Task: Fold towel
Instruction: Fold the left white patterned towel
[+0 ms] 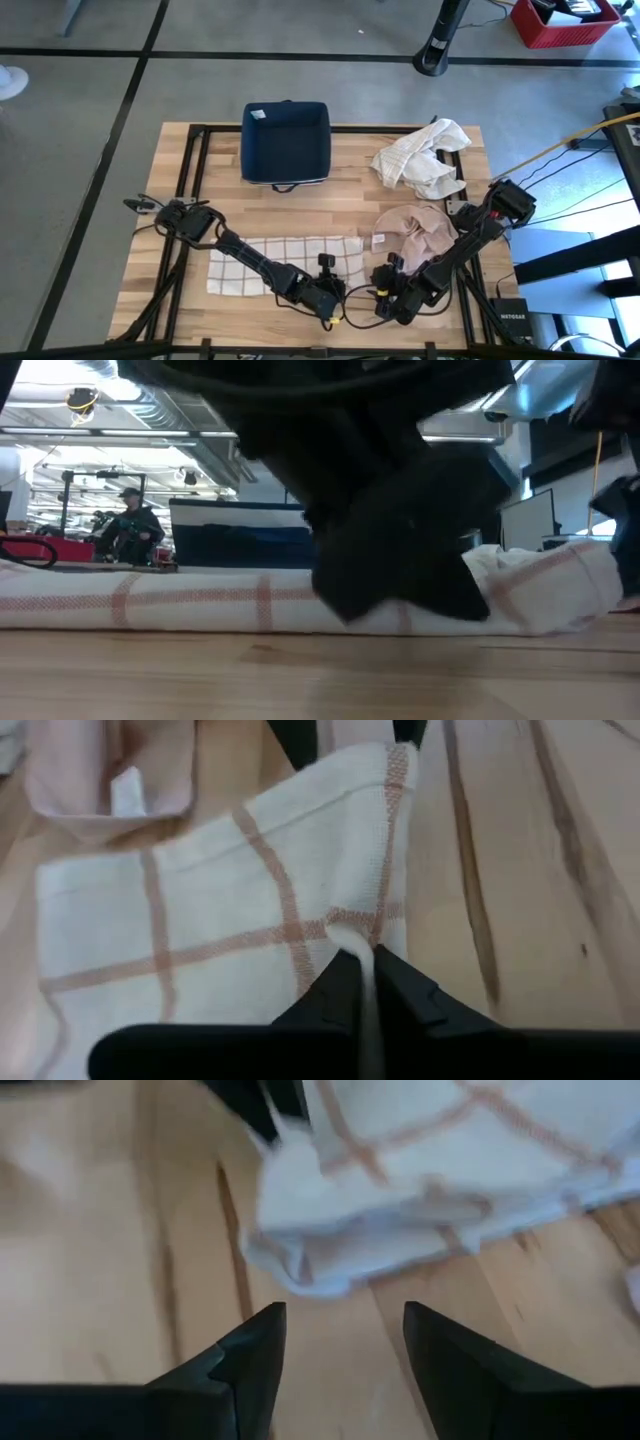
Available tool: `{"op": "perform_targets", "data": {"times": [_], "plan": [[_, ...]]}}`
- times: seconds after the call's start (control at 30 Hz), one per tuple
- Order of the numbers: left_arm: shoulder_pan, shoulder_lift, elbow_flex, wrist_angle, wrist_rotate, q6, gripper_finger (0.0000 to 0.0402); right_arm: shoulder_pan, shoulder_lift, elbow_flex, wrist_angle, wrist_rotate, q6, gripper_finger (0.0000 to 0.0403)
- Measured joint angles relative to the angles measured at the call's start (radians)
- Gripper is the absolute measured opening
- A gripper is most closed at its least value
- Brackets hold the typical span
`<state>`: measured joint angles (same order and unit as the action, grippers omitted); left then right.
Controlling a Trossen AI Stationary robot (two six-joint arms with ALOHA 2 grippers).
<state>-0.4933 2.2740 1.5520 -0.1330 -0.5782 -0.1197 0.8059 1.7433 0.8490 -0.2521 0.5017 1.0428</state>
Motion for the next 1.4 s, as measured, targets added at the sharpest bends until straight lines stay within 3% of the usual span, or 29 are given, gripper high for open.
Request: {"op": "perform_targets", "data": {"times": [0.2,0.63,1.0,1.27,1.4], "plan": [[-0.023,-0.058,0.001,-0.015,-0.075,-0.01,0.0006,0.0,0.06,0.0,0.066,0.026,-0.055,0.0206],[-0.024,-0.076,0.001,-0.042,-0.122,-0.03,0.0002,-0.005,0.094,0.001,0.209,0.166,-0.105,0.0206],[-0.059,-0.096,0.001,-0.072,-0.119,-0.03,0.0003,-0.076,0.094,0.001,-0.123,0.27,-0.03,0.0188],[-0.071,-0.096,0.001,-0.07,-0.083,-0.038,0.0003,-0.108,0.074,0.033,-0.287,0.346,-0.176,0.0152],[-0.068,-0.096,0.001,-0.068,-0.059,-0.085,0.0009,-0.106,0.073,0.111,-0.436,0.294,-0.218,0.0144]]}}
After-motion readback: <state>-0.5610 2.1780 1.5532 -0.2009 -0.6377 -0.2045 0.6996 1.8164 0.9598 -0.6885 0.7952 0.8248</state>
